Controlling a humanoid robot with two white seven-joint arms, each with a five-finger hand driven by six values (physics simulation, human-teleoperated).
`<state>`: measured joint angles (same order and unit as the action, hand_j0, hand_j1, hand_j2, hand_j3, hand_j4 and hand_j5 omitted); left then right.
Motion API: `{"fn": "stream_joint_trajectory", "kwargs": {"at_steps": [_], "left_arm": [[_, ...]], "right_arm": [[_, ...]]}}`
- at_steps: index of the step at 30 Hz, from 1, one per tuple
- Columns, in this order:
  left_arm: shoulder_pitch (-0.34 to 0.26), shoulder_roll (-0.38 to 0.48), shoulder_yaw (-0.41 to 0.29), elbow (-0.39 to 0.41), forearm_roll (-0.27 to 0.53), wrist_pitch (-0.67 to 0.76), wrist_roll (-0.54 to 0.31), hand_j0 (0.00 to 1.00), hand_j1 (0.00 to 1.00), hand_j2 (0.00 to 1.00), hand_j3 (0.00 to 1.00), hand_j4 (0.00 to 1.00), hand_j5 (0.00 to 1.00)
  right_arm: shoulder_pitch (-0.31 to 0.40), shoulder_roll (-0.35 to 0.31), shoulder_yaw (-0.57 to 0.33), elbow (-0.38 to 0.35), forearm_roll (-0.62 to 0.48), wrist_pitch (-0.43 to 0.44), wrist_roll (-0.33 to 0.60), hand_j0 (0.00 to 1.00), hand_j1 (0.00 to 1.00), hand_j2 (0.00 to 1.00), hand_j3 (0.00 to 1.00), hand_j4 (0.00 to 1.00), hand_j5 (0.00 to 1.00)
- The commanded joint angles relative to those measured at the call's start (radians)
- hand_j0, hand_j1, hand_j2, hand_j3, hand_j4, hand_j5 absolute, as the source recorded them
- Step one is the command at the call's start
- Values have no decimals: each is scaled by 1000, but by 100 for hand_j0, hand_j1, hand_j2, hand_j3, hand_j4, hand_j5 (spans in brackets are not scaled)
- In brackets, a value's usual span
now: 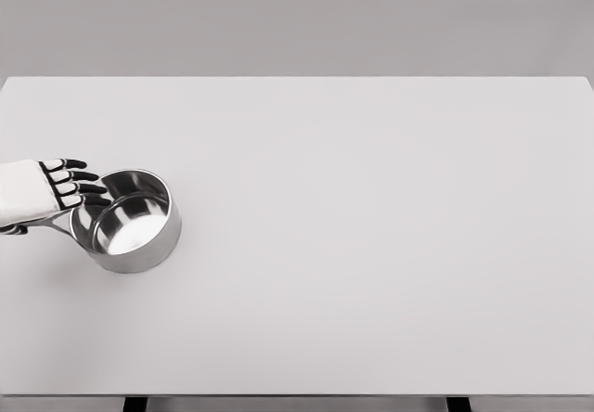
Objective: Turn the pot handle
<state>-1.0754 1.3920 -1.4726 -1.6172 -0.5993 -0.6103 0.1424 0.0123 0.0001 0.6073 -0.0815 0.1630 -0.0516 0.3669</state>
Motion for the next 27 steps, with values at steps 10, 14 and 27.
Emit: {"fn": "stream_joint_trajectory", "kwargs": {"at_steps": [10,14,27], "left_arm": [[-1,4,9,-1,-2,-1,11,100,100,100,100,100,100],[-12,16,28,-6,71,-1,8,100,100,100,100,100,100],[-40,-197,225,200,381,-1,-66,100,100,100,100,100,100]], "right_arm": [[0,0,0,-1,0,1,0,100,100,100,100,100,100],[0,0,0,0,0,-1,1,100,100,100,100,100,100],[0,0,0,0,0,1,0,100,100,100,100,100,100]]}}
